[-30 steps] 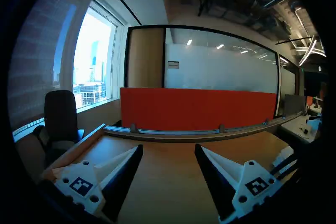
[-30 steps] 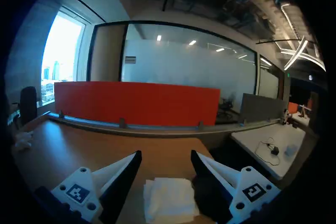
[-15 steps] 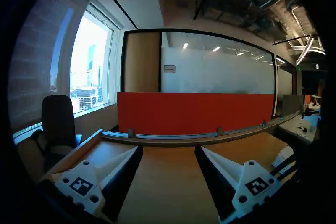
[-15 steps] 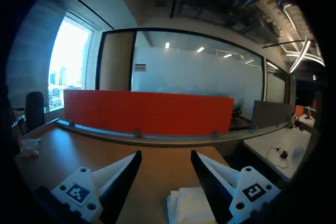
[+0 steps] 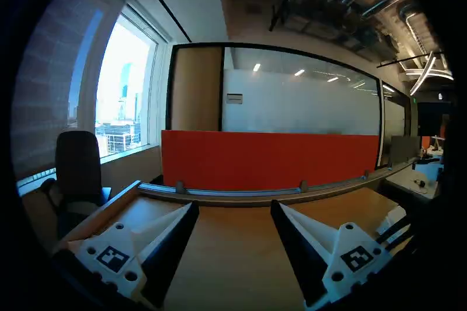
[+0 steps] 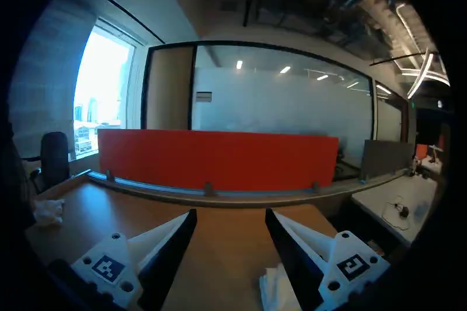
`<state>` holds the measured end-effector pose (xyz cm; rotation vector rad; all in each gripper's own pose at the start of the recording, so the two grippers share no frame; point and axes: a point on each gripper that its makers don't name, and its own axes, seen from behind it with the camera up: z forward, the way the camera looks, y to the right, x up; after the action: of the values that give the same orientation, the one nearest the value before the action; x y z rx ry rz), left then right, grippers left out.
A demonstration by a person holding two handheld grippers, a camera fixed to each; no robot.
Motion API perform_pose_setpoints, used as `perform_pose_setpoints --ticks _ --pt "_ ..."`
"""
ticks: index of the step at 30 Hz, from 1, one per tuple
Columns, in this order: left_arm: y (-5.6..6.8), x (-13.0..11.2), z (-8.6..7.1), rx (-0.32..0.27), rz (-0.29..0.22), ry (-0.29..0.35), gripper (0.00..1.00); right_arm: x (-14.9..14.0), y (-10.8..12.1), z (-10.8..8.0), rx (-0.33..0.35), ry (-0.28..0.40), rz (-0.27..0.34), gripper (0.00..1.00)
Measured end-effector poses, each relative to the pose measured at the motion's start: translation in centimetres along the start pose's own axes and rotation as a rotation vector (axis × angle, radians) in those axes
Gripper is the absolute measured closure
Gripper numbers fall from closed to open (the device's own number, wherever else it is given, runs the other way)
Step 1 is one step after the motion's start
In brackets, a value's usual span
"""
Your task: Fold towel
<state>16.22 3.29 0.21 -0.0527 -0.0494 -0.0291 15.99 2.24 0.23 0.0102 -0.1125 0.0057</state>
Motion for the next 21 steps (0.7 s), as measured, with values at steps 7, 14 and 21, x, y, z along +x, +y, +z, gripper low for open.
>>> perform_pose_setpoints --ticks 7,14,21 --pt "0.1 -0.6 0.3 -0.014 0.010 -0.008 0.09 0.5 -0.2 0.3 -0.014 -0.006 0.033 0.10" --pt "0.2 -1.2 0.7 -0.015 0.004 0.005 0.09 1.0 -1.4 0.5 -0.003 -0.008 0.027 0.10" --pt "-0.3 -2.9 0.9 0.002 0.008 0.010 0.09 0.8 -2.6 0.8 0.001 -0.011 0.002 0.10"
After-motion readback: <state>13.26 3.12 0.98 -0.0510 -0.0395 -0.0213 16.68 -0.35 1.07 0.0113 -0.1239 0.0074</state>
